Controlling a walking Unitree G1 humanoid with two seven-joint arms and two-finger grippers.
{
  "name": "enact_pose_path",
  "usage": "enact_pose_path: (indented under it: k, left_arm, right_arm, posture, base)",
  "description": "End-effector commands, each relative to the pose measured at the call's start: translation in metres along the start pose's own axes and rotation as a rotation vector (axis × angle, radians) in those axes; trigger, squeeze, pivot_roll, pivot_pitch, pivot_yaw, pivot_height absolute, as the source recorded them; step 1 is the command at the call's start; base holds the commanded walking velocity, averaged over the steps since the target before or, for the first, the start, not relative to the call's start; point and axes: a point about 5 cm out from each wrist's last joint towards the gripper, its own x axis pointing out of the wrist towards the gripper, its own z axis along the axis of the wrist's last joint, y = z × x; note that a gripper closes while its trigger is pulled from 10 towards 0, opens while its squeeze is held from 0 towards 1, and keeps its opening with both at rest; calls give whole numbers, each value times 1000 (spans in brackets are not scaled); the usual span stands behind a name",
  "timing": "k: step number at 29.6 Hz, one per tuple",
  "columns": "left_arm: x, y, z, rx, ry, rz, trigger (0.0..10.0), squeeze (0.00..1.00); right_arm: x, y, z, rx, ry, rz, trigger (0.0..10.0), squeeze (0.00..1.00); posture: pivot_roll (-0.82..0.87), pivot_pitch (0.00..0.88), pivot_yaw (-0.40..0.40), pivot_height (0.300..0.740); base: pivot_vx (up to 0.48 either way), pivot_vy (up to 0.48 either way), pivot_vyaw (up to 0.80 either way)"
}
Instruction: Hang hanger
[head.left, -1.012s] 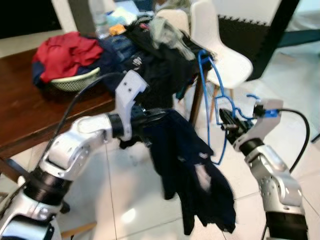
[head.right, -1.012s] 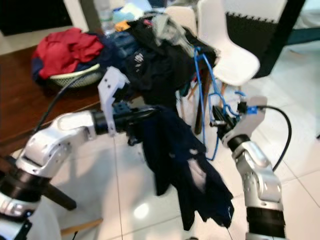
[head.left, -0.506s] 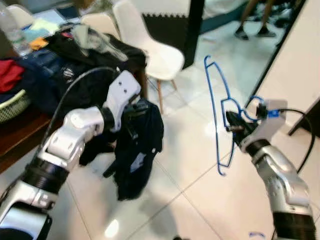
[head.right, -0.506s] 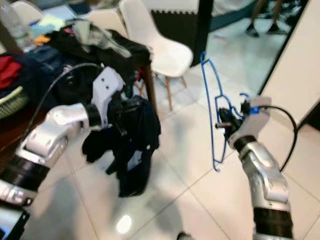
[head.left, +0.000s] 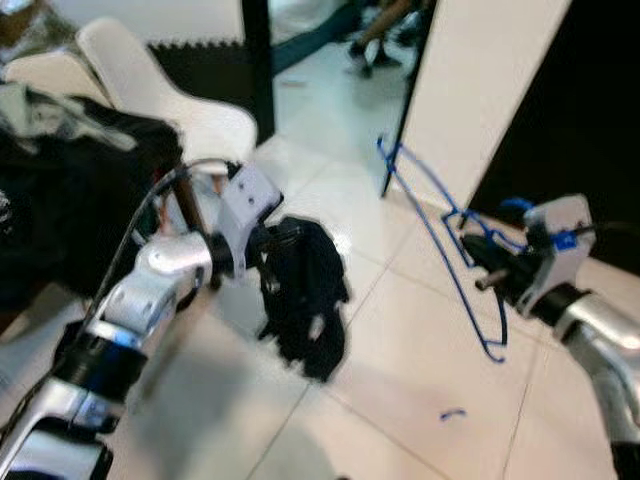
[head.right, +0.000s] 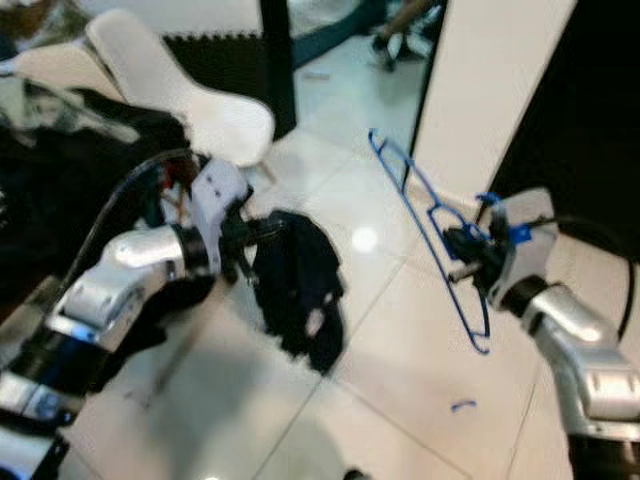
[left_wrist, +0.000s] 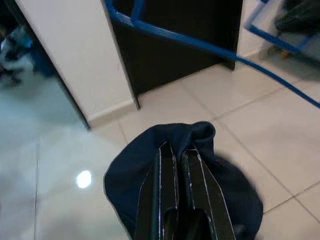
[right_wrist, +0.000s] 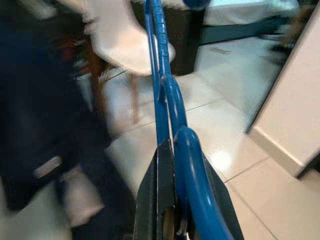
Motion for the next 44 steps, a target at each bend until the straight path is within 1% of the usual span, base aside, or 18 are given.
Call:
enact_pose_path:
  k: [1,2,3,5,10,12,13,15,17,19,20,23,24,28,40,41,42,44]
  left_arm:
    - [-4,10,5,27,-16,25,10000,0]
    - [-4,16,9,42,-25,44,10000,0]
    - [-4,16,9,42,-25,44,10000,0]
    - [-4,24,15,62,-44,77,10000,0]
    - [0,29,22,66,-77,107,10000,0]
    - [6,21,18,39,-81,95,10000,0]
    - [6,21,18,39,-81,95,10000,0]
    - [9,11,10,11,-76,82,10000,0]
    - [10,7,5,-3,-73,79,10000,0]
    - [9,2,-8,-45,-56,110,10000,0]
    - [9,2,-8,-45,-56,110,10000,0]
    - [9,-7,-22,-102,-54,176,10000,0]
    - [9,-7,-22,-102,-54,176,10000,0]
    - [12,-15,-25,-132,-61,192,10000,0]
    - [14,-11,-20,-115,-81,200,10000,0]
    - [14,-10,-18,-98,-82,199,10000,0]
    - [13,-2,-15,-68,-84,208,10000,0]
    - [12,1,-14,-56,-85,212,10000,0]
  right_arm:
    - [-5,5,0,15,3,80,10000,0]
    - [-9,6,3,17,4,115,10000,0]
    - [-9,6,3,17,4,115,10000,0]
    - [-15,9,6,22,3,161,10000,0]
    - [-16,13,8,39,-7,175,10000,0]
    - [-12,22,1,58,1,177,10000,0]
    - [-12,22,1,58,1,177,10000,0]
    - [-10,30,-6,71,19,189,10000,0]
    - [-11,33,-9,77,30,197,10000,0]
    - [-10,36,-14,97,43,190,10000,0]
    - [-10,36,-14,97,43,190,10000,0]
    - [0,39,-19,118,43,156,10000,0]
    - [0,39,-19,118,43,156,10000,0]
    - [13,45,-16,140,13,154,10000,0]
    - [15,40,-8,139,-20,146,10000,0]
    - [13,39,-7,134,-20,146,10000,0]
    - [8,35,-5,119,-19,147,10000,0]
    - [6,33,-4,111,-18,145,10000,0]
  posture:
    - [49,118,12,740]
    - [48,120,11,740]
    - [48,120,11,740]
    - [43,121,13,740]
    - [38,121,17,740]
    - [28,120,26,740]
    - [28,120,26,740]
    - [25,121,29,740]
    - [25,121,29,740]
    - [25,122,28,740]
    - [25,122,28,740]
    - [22,120,16,740]
    - [22,120,16,740]
    - [28,121,8,740]
    - [27,122,4,740]
    - [14,124,6,740]
    - [11,125,7,740]
    - [10,126,8,740]
  base:
    - [0,0,-800]
    - [0,0,-800]
    - [0,0,-800]
    - [0,0,-800]
    - [0,0,-800]
    - [0,0,-800]
    - [0,0,-800]
    - [0,0,-800]
    - [0,0,-800]
    - [0,0,-800]
    - [0,0,-800]
    - [0,0,-800]
    - [0,0,-800]
    - [0,0,-800]
    - [0,0,-800]
    - [0,0,-800]
    - [0,0,-800]
    - [0,0,-800]
